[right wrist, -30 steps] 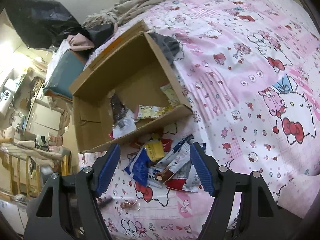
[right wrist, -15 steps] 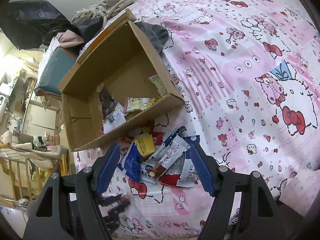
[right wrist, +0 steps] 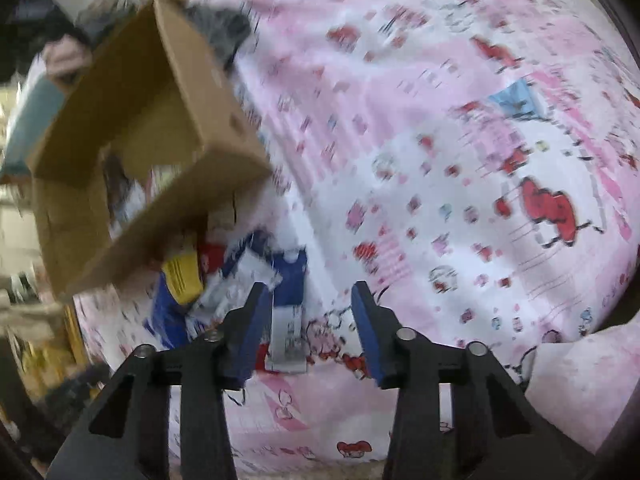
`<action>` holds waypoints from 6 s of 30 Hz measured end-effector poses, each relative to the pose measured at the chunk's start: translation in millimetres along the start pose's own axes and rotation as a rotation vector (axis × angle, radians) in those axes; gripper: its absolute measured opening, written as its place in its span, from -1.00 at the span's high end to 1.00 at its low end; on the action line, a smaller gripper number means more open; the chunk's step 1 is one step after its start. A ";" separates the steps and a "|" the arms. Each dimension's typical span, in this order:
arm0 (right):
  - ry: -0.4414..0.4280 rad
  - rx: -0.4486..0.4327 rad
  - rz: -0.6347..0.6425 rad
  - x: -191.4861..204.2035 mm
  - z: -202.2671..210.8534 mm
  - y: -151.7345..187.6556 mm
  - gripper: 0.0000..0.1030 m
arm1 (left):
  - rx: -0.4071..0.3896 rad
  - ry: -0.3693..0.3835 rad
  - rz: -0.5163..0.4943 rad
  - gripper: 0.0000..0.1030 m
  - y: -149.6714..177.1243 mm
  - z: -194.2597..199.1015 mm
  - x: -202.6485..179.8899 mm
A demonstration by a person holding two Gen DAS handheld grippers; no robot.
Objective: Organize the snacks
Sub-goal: 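Grasp small brown candy packet with left gripper while right grasps blue-white stick, then carry both snacks over the box and open both grippers to drop them, then grasp blue-yellow snack bag with left gripper while right grasps white-red packet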
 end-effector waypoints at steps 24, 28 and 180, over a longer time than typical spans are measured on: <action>-0.013 -0.228 -0.021 -12.3 55.5 -2.1 0.68 | -0.054 0.017 -0.051 0.75 0.4 9.8 -5.4; -0.124 -0.363 -0.060 -19.3 90.8 -9.4 0.68 | -0.070 -0.003 -0.036 0.75 2.2 13.3 1.5; -0.223 0.014 0.047 35.6 15.1 15.0 0.70 | -0.168 0.170 -0.059 -0.64 -29.5 13.6 -39.1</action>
Point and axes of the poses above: each gripper's, at about its wrist camera, not at the fingertips, and z roughly against the way its jaws point, x to its left, y to its underside, the point moved 4 cm from there along -z, roughly the way its jaws point, and after that the axes turned 3 degrees about y, right-handed, at the moved point
